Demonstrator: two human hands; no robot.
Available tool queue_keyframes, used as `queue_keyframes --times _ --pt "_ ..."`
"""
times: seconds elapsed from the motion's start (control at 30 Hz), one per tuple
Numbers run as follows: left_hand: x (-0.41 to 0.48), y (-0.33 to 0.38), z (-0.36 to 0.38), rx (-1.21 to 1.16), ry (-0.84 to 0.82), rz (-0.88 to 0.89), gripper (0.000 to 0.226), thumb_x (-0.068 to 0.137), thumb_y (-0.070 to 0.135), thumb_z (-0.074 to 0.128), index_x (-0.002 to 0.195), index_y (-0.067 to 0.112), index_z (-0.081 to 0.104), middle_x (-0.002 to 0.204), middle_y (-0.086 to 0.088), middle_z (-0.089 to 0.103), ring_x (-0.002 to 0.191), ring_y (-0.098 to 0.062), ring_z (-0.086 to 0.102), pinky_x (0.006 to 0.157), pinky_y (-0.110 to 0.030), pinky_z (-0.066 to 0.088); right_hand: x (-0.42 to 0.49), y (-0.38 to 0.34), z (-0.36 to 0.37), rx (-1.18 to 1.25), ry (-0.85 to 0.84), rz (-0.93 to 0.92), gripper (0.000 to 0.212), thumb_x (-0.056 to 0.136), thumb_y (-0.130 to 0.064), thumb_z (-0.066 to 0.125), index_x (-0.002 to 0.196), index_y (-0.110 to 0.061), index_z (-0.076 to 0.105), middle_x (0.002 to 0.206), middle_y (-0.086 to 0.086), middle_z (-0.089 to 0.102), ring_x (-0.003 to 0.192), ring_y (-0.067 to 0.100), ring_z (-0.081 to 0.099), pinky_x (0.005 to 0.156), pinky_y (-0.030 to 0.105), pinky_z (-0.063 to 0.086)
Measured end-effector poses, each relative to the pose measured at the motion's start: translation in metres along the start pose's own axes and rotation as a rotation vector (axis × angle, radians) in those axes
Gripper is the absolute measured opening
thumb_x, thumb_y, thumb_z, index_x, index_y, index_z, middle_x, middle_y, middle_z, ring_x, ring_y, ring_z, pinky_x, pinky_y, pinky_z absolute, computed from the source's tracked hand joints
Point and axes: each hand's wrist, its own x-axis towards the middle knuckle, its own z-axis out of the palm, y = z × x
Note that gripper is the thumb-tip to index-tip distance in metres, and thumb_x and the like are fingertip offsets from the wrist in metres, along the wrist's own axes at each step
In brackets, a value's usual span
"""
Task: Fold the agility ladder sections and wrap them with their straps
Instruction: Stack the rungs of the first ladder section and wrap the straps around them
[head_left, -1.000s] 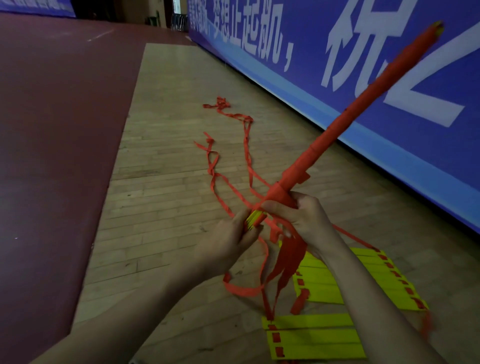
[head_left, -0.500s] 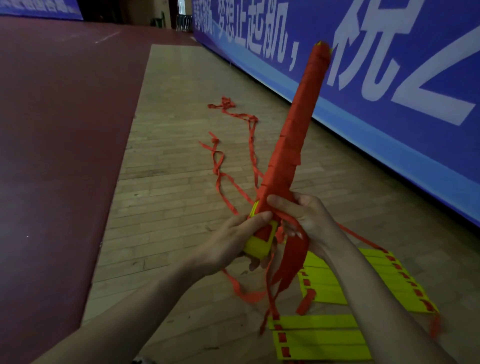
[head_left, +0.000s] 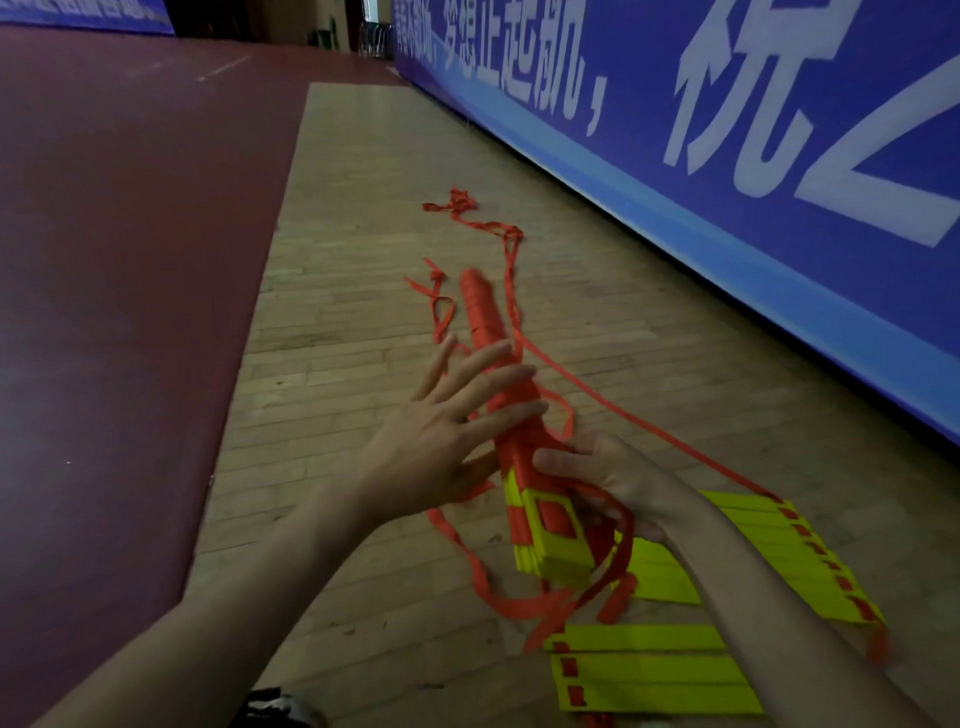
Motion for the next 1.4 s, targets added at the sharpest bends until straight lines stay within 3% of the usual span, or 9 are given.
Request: queue_keyframes --times 0.13,0.3,0.4,0.57,0.73,0.87,1.0,1.2,1.4 --pt "-0.005 -0.001 -0.003 -0.108 -0.060 0.071 0.045 0.081 0.040 0.064 0.118 0.016 0.065 0.129 -0.003 0.060 0.134 -0.020 0.044 0.116 -0.057 0.014 -0.005 0.004 0.004 0.075 -0.167 0.106 0.034 0.078 -0.036 0.073 0.063 -0.008 0.061 0.039 -0.006 0.052 0.027 0.001 0.043 0.030 0.010 0.030" --pt "-0.011 0.005 -0.011 -0.354 -0.202 0.020 0.041 0.076 0.037 0.069 0.108 0.013 0.057 0.096 -0.001 0.063 0.088 -0.020 0.062 0.090 -0.024 0.043 -0.002 0.010 0.008 0.044 -0.326 0.096 0.059 0.029 -0.067 0.087 0.051 -0.016 0.069 0.043 -0.008 0.054 0.032 0.000 0.044 0.035 0.013 0.027" --pt "-0.013 0.011 -0.011 -0.488 -0.232 -0.089 0.033 0.075 0.034 0.060 0.100 0.015 0.051 0.087 0.000 0.061 0.077 -0.007 0.056 0.068 -0.022 0.043 0.007 0.017 0.004 0.283 -0.302 0.156 0.055 0.048 -0.047 0.089 0.072 -0.007 0.060 0.039 -0.002 0.046 0.027 0.004 0.040 0.032 0.014 0.034" --pt "-0.006 0.022 -0.012 -0.808 -0.269 -0.348 0.031 0.084 0.019 0.062 0.111 0.023 0.047 0.090 0.011 0.064 0.076 0.005 0.056 0.071 -0.012 0.044 0.023 0.023 -0.017 0.561 -0.523 0.268 0.043 0.074 -0.032 0.077 0.080 0.001 0.052 0.038 -0.004 0.043 0.026 0.003 0.041 0.035 0.016 0.039" --pt "-0.006 0.021 -0.011 -1.070 -0.306 -0.591 0.044 0.085 0.023 0.060 0.125 0.033 0.044 0.080 0.013 0.058 0.062 -0.001 0.055 0.053 -0.013 0.047 0.019 0.022 -0.009 0.298 -0.147 0.229 0.034 0.092 -0.033 0.037 0.081 -0.006 0.052 0.037 -0.004 0.035 0.027 0.004 0.032 0.034 0.016 0.028" --pt "-0.001 0.021 -0.019 -1.226 -0.306 -0.678 0.047 0.080 0.019 0.058 0.125 0.022 0.047 0.079 0.001 0.054 0.057 -0.007 0.054 0.045 -0.018 0.046 0.020 0.022 -0.008 0.354 -0.074 0.029 0.045 0.087 -0.036 0.038 0.075 -0.014 0.075 0.074 0.004 0.068 0.067 0.016 0.065 0.067 0.030 0.048" --pt "0.004 0.022 -0.022 -1.302 -0.383 -0.734 0.038 0.091 0.001 0.056 0.122 0.023 0.049 0.080 -0.003 0.054 0.054 -0.008 0.056 0.042 -0.021 0.046 0.021 0.024 -0.011 0.295 0.056 -0.188 0.029 0.081 -0.008 0.049 0.066 -0.017 0.072 0.075 -0.006 0.071 0.083 0.009 0.063 0.085 0.029 0.045" --pt "0.012 0.024 -0.029 -1.262 -0.517 -0.689 0.036 0.091 -0.007 0.052 0.118 0.017 0.051 0.068 0.024 0.063 0.054 0.007 0.057 0.049 -0.009 0.044 0.018 0.039 0.004 -0.197 0.048 -0.412 0.028 0.066 -0.011 0.077 0.088 -0.022 0.066 0.084 -0.026 0.069 0.089 -0.010 0.059 0.085 0.015 0.045" --pt "0.010 0.028 -0.032 -1.371 -0.685 -0.817 0.055 0.077 0.020 0.060 0.130 0.029 0.048 0.064 -0.004 0.060 0.050 -0.023 0.058 0.043 -0.027 0.049 0.019 0.052 0.013 -0.175 0.038 -0.309 0.036 0.081 0.011 0.063 0.086 -0.024 0.063 0.070 -0.032 0.066 0.075 -0.019 0.058 0.072 0.005 0.043"
